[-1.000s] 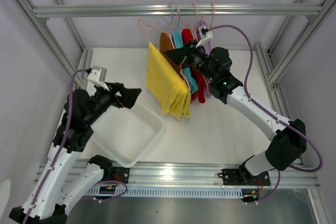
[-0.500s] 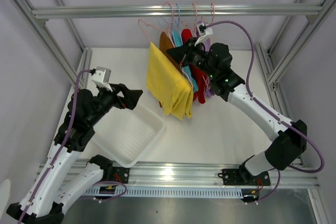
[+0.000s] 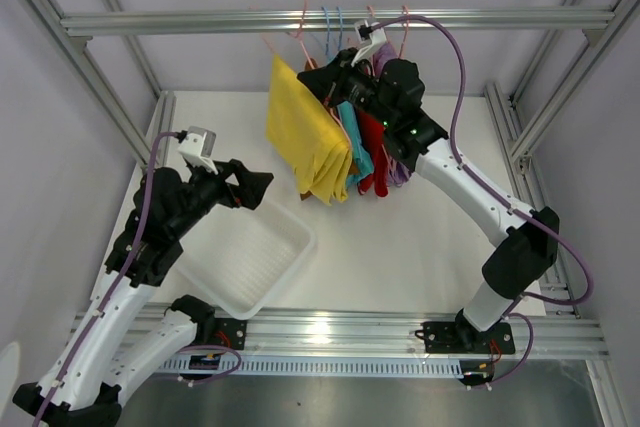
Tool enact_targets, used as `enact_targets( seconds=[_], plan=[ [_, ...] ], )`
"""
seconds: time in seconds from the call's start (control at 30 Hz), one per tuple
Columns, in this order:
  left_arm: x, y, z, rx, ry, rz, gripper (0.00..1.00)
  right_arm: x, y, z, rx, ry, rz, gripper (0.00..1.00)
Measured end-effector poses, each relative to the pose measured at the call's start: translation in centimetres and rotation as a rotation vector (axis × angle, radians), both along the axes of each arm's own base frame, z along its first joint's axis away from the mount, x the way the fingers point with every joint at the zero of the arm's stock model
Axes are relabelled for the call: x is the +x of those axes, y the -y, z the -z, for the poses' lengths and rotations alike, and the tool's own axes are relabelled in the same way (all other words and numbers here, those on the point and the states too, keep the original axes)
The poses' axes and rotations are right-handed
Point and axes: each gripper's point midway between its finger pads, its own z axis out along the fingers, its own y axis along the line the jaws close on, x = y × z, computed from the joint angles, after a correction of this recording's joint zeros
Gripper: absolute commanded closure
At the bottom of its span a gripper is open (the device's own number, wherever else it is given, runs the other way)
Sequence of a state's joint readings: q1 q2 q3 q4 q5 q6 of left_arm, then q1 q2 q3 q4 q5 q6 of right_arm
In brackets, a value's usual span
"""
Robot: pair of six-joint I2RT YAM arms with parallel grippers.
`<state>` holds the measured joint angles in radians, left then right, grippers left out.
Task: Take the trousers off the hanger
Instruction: Pick up the hanger from the clothesline.
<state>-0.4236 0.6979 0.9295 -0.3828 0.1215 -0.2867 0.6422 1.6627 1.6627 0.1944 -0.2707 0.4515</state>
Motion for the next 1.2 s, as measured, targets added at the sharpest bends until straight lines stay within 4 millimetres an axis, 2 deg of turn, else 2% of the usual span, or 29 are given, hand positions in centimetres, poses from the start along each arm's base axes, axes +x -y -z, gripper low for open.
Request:
enact_targets(
  seconds=[0.13,0.27,0.33,0.6,0.83,1.07,1.2],
  plan=[
    [0.0,0.0,0.0,0.001,-0.002,0.0,0.01,-0.1,0.2,0.1,0.001,-0.002,0.004,1.0],
    [0.0,0.0,0.0,0.001,-0.003,0.0,0.01,-1.2,1.0,0.5,-0.004,-0.012,0.015,1.0],
    [0.0,0.0,0.1,0.002,-0.004,0.0,0.01,-2.0,1.7,0.5,-0.006,-0.015,0.02,1.0],
    [0.1,0.5,0.7,0.025,-0.023,0.008,0.01,-5.6,5.0,-1.7,0.023,0.014,0.043,1.0],
    [-0.5,1.3,1.0,0.071,-0.017,0.019,0.02,-8.2,7.8,-1.1,0.028,0.0,0.102,1.0],
    [-2.1,3.1,0.4,0.119,0.021,0.046,0.01,-10.9,11.0,-0.7,0.061,-0.008,0.217,1.0],
    [-3.7,4.8,0.3,0.155,0.045,0.089,0.01,-11.6,11.3,-0.9,0.072,-0.016,0.262,1.0]
  ],
)
